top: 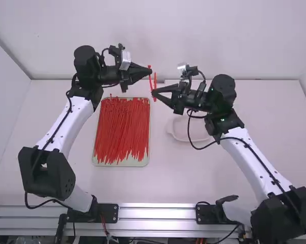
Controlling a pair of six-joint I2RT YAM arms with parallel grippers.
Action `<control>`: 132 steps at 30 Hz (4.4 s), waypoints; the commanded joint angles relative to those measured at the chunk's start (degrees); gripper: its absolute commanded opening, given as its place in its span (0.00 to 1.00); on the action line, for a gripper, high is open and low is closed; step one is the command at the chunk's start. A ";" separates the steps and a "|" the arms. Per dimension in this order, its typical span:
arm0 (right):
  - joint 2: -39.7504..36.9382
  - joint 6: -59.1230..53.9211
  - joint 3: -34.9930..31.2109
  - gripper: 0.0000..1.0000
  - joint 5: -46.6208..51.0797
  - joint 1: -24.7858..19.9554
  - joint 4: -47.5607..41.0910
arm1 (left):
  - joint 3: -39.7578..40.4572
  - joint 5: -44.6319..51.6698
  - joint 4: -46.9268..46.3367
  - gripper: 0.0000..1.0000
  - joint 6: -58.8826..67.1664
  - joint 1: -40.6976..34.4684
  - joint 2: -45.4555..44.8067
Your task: Fasten the cable tie
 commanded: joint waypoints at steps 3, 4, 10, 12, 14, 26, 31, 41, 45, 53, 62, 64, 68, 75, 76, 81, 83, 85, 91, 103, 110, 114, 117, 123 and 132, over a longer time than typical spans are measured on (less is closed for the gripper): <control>3.87 7.08 1.49 0.00 -2.05 -0.04 2.89 | -0.31 4.48 0.04 0.02 8.55 -0.07 -0.35; 4.28 7.87 1.49 0.00 -2.71 -0.07 3.76 | -0.31 4.50 0.07 0.02 8.57 -0.07 -0.35; 7.52 12.96 1.49 0.00 -4.87 -0.04 9.49 | -0.31 4.76 0.02 0.02 8.52 0.48 -0.35; 8.46 14.45 1.49 0.00 -4.87 -0.04 11.08 | -0.31 4.70 0.07 0.02 8.61 0.20 -0.35; 8.59 15.02 1.49 0.00 -4.98 -0.04 11.76 | -0.31 4.50 0.02 0.02 8.59 0.22 -0.35; 8.55 15.69 1.53 0.00 -4.79 0.70 11.87 | -1.01 4.37 -0.02 0.02 14.19 0.11 -0.31; 8.55 15.67 1.53 0.00 -4.85 1.44 13.20 | -1.01 5.14 0.04 0.02 14.75 0.09 -0.24; 8.55 15.87 1.53 0.00 -4.46 0.96 13.16 | -1.07 5.16 0.02 0.02 14.58 0.11 -0.24; 8.55 15.87 1.53 0.00 -4.44 0.96 13.16 | -1.07 5.16 0.04 0.02 14.60 0.11 -0.22; 8.55 16.57 1.53 0.00 -3.28 0.98 13.14 | -1.07 6.43 0.11 0.02 15.10 0.09 -0.24; 8.55 17.40 1.53 0.00 -3.19 0.98 14.60 | -1.07 7.69 0.07 0.02 15.91 0.09 -0.24; 8.55 17.40 1.53 0.00 -3.34 0.98 14.60 | -1.07 7.50 0.07 0.02 15.91 0.20 -0.24; 8.55 18.49 1.53 0.00 -3.41 0.98 14.40 | -1.07 7.69 0.26 0.02 15.91 1.27 -0.24; 8.55 18.86 1.53 0.00 -3.61 1.03 14.40 | -1.07 7.69 0.48 0.02 16.20 1.18 -0.24; 8.55 18.86 1.53 0.00 -3.58 1.03 14.43 | -1.07 7.72 0.50 0.02 16.41 1.18 -0.24; 8.55 20.00 1.53 0.00 -4.46 1.03 14.47 | -1.07 7.69 0.48 0.02 17.57 1.18 -0.24; 8.55 20.13 1.53 0.00 -4.87 1.03 14.47 | -1.07 7.72 0.94 0.02 17.55 1.18 -0.24; 8.55 20.20 1.53 0.00 -4.92 1.05 14.43 | -1.07 7.69 1.53 0.02 17.33 1.18 -0.24; 8.55 20.17 1.53 0.00 -4.92 2.01 14.82 | -1.07 7.72 1.95 0.02 17.33 1.18 -0.24; 8.48 20.39 1.55 0.00 -4.48 2.05 14.88 | -1.07 9.27 1.51 0.02 17.16 1.18 -0.24; 8.48 21.59 1.55 0.00 -4.68 2.05 15.08 | -1.07 9.22 1.36 0.02 17.16 1.18 -0.24; 8.48 21.90 1.53 0.00 -5.75 1.73 16.17 | -1.07 9.18 1.55 0.02 17.22 1.18 -0.24; 8.48 21.88 1.53 0.00 -5.97 1.81 16.13 | -1.07 9.20 1.68 0.02 17.35 1.18 -0.24; 8.48 23.43 1.53 0.00 -6.03 1.79 16.15 | -1.07 9.20 1.77 0.02 17.38 1.18 -0.24; 8.48 24.28 1.53 0.00 -6.16 1.79 16.13 | -1.07 9.03 2.23 0.02 17.35 1.22 -0.24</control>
